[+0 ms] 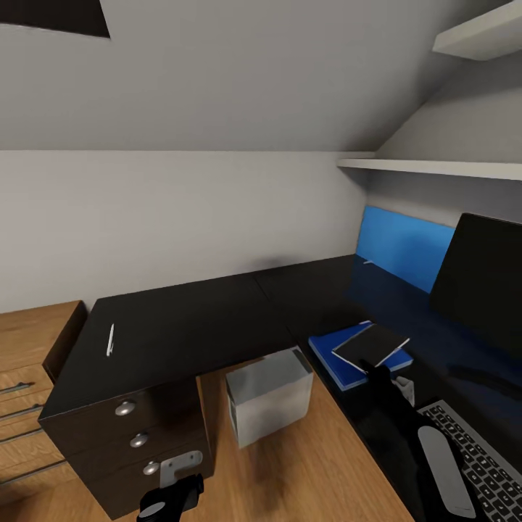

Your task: In the bedroom, organize the workspace by keeping the computer under the desk, ensuring the monitor is on the desk, placing the keyboard on the desk next to the monitor, placing the mouse on the desk next to the keyboard, moving the folder from the swivel chair onto the desk next to the mouse, stacking the notebook on top of the folder with the pen on top of the notebook, and positioning the swivel chair next to the desk.

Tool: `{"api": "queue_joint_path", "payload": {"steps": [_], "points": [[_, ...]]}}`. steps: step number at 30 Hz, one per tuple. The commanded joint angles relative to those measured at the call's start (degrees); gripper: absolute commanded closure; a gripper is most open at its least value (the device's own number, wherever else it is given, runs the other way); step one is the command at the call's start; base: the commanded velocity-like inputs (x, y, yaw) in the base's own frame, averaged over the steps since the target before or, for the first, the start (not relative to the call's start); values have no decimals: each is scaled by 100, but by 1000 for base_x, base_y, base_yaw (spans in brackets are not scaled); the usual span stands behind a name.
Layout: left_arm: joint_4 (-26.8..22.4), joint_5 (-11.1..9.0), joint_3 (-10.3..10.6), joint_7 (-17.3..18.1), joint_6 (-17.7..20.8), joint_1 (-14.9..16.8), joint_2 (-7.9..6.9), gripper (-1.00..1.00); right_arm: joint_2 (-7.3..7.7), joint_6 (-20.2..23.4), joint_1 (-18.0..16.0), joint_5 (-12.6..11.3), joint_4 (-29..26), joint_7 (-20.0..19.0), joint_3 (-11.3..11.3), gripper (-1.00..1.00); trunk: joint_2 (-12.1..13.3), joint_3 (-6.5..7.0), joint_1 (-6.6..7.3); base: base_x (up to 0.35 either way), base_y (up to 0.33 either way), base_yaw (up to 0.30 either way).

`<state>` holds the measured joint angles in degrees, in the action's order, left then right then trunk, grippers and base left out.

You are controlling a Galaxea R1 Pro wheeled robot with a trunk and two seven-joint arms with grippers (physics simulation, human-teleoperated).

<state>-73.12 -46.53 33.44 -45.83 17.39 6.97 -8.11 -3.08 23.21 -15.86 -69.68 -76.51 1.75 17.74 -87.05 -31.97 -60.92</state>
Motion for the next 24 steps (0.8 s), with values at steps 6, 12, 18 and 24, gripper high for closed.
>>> {"api": "queue_joint_path", "payload": {"steps": [6,12,18,24], "points": [[-9,-22,19,-40,19,6,-6,-100,-8,134,-5,-43,3,1,19,100,-4,-6,0,0,0,0],[-9,-21,15,-40,19,6,-6,-100,-15,146,-5,-59,5,-5,19,100,-4,-6,0,31,0,0],[-9,-20,20,-40,19,6,-4,-100,-20,125,-5,-69,5,-15,19,100,-4,-6,0,145,0,0],[-9,-21,19,-40,19,6,-4,-100,-31,107,-5,-70,5,-9,27,100,-4,-6,0,57,0,0]]}}
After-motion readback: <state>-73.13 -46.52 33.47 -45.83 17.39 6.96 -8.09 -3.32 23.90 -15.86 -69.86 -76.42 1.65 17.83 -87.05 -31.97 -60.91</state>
